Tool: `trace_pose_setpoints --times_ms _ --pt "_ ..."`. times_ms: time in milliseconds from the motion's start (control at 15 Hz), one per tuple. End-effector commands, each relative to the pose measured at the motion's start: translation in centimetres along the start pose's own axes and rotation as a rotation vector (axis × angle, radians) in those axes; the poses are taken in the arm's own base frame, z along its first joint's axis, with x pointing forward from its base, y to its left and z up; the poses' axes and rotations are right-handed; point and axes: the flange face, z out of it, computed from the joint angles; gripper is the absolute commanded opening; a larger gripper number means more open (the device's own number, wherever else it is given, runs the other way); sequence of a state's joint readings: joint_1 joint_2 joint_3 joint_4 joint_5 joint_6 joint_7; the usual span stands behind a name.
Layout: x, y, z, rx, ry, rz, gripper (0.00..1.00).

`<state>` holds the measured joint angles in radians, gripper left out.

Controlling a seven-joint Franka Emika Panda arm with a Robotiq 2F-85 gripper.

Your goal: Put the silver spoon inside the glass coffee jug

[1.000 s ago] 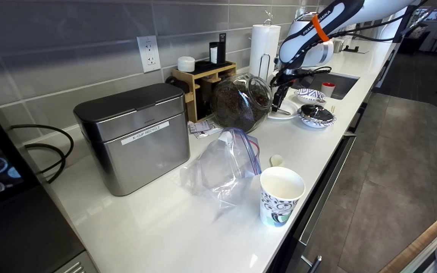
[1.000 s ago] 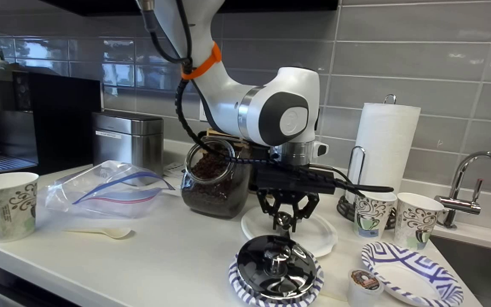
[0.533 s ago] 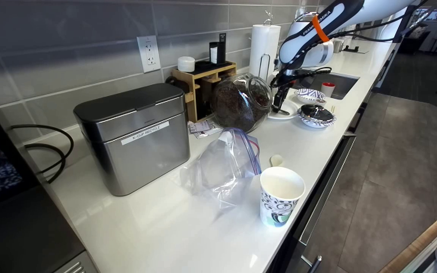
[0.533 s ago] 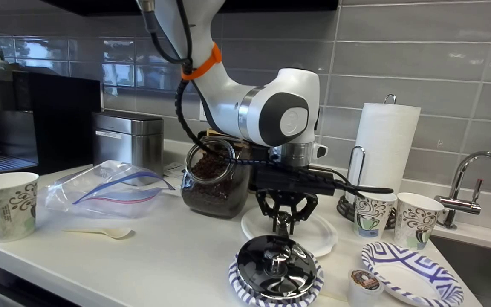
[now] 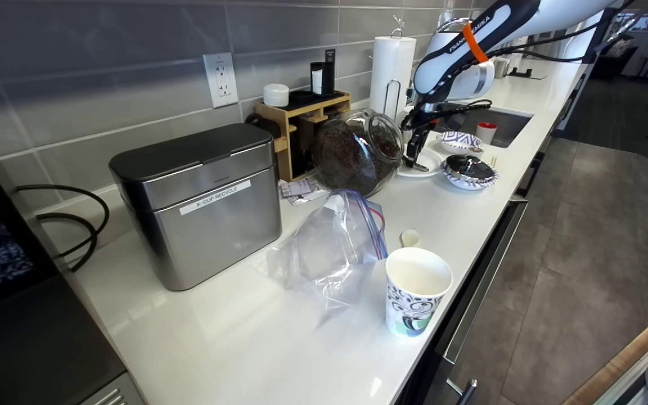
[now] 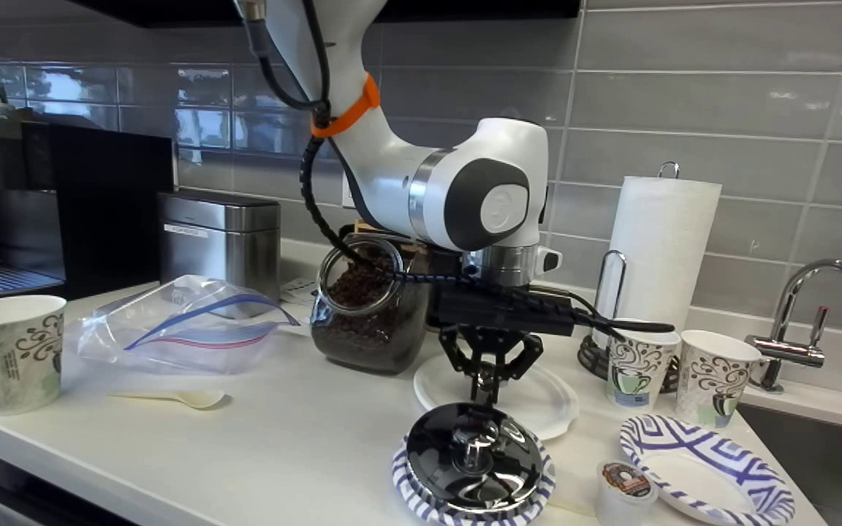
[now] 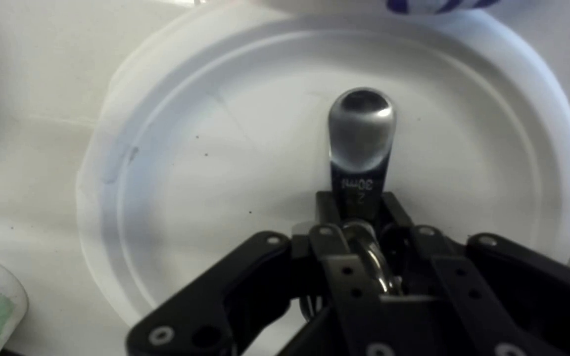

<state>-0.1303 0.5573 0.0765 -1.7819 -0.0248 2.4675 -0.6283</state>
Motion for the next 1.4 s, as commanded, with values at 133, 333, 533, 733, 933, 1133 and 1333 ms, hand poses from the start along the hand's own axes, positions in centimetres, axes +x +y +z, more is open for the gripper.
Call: trace_pose_setpoints --times_ms 133,333,533,733,933,1133,1333 --pt "-0.1 0.0 -0.3 0.006 -0.017 0.0 0.06" --pt "-0.4 -0.2 -1.5 0.0 -0.002 0.015 0.06" --pt "-0.7 -0.7 -3.3 -0.006 0.02 0.016 0.06" --pt "-1.2 -1.5 -5.3 0.001 0.029 0.012 0.06" --pt "-1.9 -2.5 -7.1 0.02 0.043 0.024 0.06" --pt "-2.7 -3.3 -8.6 0.03 0.042 0.054 0.06" --pt "-4.1 -4.7 -10.5 0.057 0.007 0.035 0.06"
